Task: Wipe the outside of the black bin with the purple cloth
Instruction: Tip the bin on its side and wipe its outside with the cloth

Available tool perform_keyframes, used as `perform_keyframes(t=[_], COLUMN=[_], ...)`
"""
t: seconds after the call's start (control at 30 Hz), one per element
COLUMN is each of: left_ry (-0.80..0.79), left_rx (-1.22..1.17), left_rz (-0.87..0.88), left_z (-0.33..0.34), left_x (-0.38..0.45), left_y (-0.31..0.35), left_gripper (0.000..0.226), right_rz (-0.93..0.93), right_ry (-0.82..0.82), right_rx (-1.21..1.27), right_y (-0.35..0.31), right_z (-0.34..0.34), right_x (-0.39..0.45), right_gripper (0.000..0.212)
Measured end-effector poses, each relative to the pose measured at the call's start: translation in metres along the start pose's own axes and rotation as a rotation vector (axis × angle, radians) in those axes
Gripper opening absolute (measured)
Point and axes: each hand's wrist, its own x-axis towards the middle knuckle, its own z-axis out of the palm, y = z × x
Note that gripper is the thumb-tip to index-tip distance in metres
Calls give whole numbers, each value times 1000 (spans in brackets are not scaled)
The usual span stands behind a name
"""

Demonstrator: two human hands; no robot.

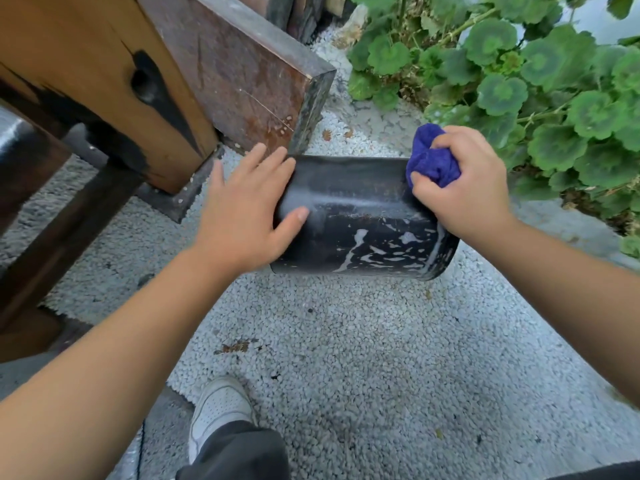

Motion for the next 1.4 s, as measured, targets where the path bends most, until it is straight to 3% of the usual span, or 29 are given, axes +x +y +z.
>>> perform_keyframes(t=[0.13,0.37,0.47,0.57,0.7,0.87,0.97,1.07,1.2,1.27,1.4], left_ry=[127,173,182,216,134,32,-9,8,31,63,94], left_rx=[-221,-484,-505,-540,-375,-39,-52,-104,-149,-188,-173], left_rz=[24,-220,-264,-270,-145,23,38,29,52,78,79], left_z=[16,5,-1,-3,8,13,15,14,16,17,20], left_x=[-17,6,9,7,5,-9,-16,-13,-8,-8,-7], left_y=[7,10,9,7,6,8,8,7,7,6,4], left_gripper=[66,56,56,41,36,54,59,61,56,52,49], right_rz=[52,424,506,559,644,668,561,170,-272,-338,-434], right_ry=[26,102,55,-12,-12,-34,-37,-115,-320,-370,-381], right_rx=[92,619,794,866,735,717,480,72,-154,-270,-306], right_y=[3,-12,-14,-14,-7,2,0,-30,-86,-102,-90], right_z=[4,-3,-4,1,12,9,6,6,40,60,62], right_x=[-4,14,21,18,3,5,4,-1,-38,-57,-58], right_gripper=[35,15,14,20,12,15,16,21,42,46,34])
